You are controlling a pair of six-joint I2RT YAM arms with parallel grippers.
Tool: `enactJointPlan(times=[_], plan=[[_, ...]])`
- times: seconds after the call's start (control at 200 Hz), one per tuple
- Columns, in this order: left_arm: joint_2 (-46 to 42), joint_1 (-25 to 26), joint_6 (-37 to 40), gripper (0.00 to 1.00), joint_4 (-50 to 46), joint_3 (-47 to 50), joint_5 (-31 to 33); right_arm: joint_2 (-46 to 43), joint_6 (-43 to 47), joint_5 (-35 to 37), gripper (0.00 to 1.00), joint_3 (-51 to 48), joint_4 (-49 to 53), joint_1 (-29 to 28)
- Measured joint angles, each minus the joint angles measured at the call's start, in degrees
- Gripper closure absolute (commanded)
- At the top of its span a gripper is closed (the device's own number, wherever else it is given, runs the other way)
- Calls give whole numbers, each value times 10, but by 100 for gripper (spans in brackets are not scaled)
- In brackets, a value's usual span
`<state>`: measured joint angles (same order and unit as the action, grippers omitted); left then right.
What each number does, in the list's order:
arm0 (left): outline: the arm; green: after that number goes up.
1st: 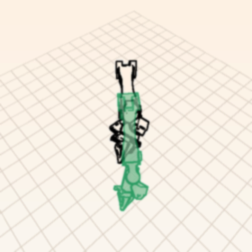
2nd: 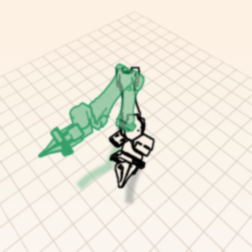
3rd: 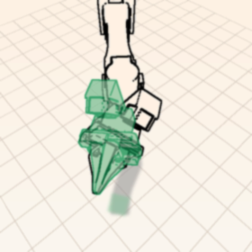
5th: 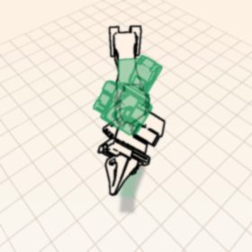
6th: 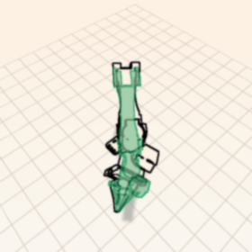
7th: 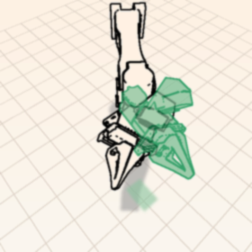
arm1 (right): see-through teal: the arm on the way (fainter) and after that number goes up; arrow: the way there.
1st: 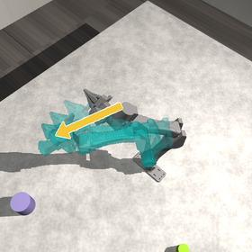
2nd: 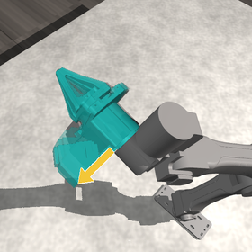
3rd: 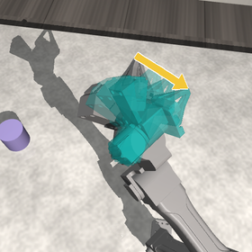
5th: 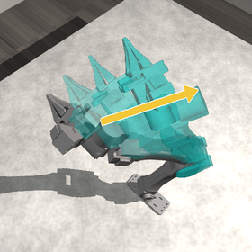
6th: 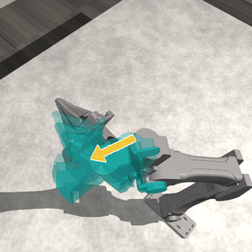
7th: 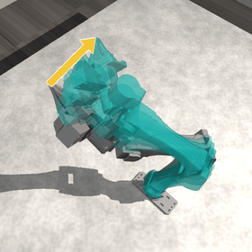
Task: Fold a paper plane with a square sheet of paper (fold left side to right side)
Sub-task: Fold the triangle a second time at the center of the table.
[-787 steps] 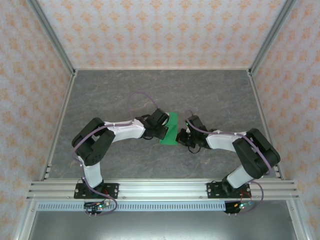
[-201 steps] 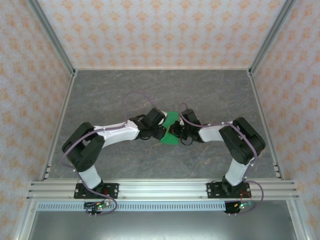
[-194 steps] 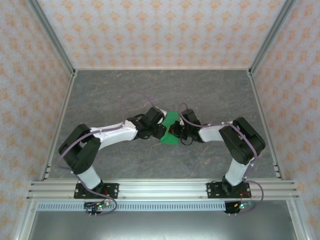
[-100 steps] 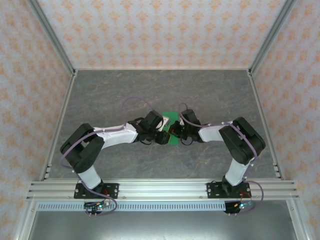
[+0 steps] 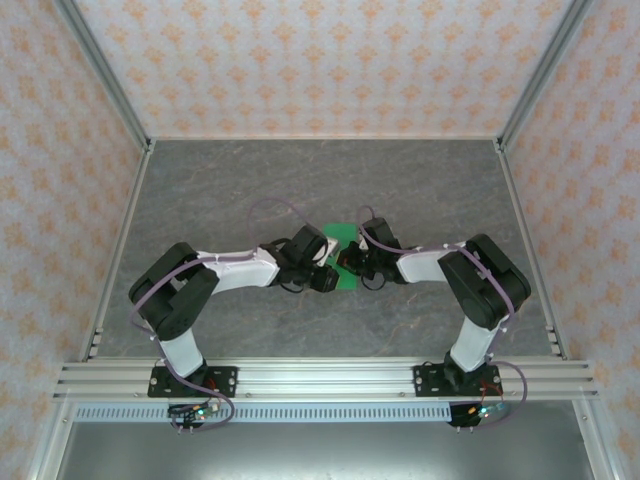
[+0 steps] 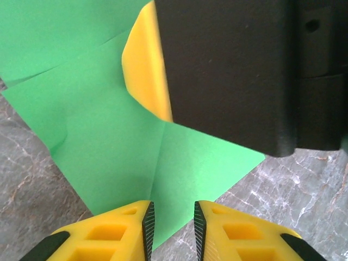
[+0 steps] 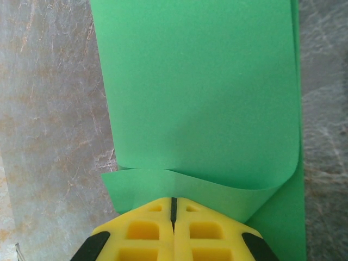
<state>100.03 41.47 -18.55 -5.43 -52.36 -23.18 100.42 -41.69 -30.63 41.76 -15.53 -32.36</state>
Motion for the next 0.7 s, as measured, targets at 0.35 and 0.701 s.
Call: enactJointPlan(times=[0.35, 0.701], plan=[[-1, 0, -10, 77, 27, 27, 9, 0, 6, 0, 95, 3, 8, 0], [-47, -4, -24, 87, 54, 92, 4, 0, 9, 0, 95, 6, 15, 0]])
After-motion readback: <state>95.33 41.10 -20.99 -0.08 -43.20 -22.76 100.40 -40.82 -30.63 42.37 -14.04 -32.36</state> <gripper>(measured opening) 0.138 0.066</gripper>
